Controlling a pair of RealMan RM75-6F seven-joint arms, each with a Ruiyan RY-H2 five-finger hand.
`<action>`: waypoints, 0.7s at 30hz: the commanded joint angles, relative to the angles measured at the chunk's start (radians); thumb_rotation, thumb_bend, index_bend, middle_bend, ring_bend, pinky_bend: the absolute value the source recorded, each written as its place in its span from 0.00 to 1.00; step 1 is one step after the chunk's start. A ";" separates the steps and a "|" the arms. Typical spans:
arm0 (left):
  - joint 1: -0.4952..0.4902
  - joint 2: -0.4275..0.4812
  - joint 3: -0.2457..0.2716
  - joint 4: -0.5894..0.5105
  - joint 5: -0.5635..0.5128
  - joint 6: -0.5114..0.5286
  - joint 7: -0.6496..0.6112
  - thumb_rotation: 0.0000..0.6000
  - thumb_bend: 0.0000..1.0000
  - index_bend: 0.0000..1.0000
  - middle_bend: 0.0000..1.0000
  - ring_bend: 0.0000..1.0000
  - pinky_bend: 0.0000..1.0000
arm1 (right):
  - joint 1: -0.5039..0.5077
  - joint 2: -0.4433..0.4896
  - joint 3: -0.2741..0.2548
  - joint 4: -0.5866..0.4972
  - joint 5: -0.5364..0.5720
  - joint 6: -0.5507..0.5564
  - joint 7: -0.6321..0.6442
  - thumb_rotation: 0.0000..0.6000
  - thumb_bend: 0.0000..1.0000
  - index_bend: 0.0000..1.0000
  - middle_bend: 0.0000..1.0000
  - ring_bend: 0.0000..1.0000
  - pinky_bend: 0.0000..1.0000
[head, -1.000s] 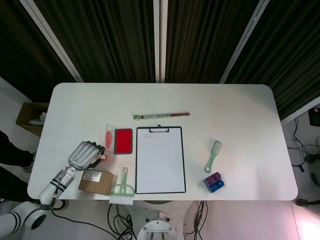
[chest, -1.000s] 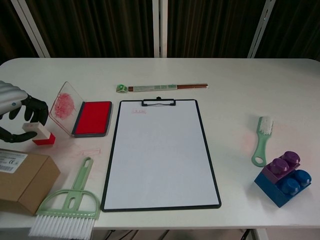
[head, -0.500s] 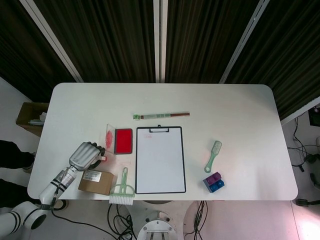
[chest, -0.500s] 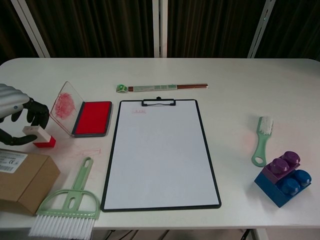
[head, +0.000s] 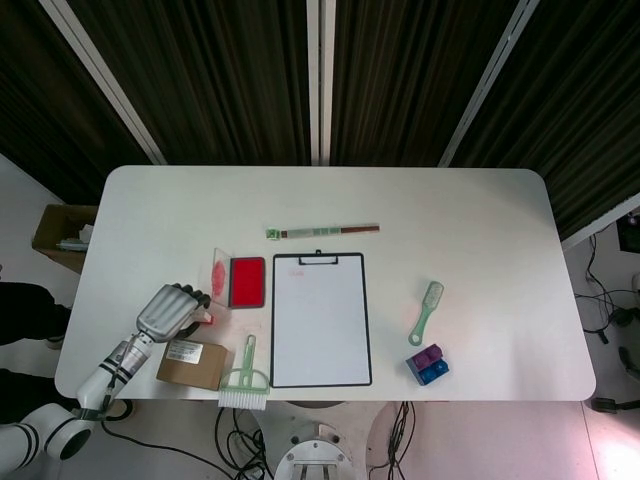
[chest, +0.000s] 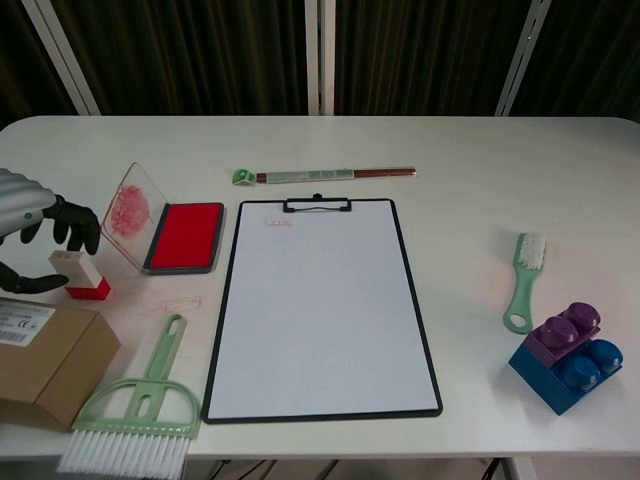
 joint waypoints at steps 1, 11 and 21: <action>0.004 0.012 -0.004 -0.012 -0.004 0.008 0.001 1.00 0.29 0.40 0.45 0.42 0.53 | 0.000 0.001 0.001 -0.002 0.001 0.001 0.000 1.00 0.21 0.00 0.00 0.00 0.00; 0.032 0.098 -0.049 -0.112 -0.056 0.062 -0.020 1.00 0.22 0.39 0.41 0.34 0.44 | 0.000 0.002 0.003 0.004 0.001 0.002 0.014 1.00 0.21 0.00 0.00 0.00 0.00; -0.017 0.056 -0.112 -0.188 -0.049 0.062 -0.042 1.00 0.07 0.08 0.08 0.13 0.22 | 0.009 -0.010 0.002 0.007 -0.009 -0.002 0.013 1.00 0.21 0.00 0.00 0.00 0.00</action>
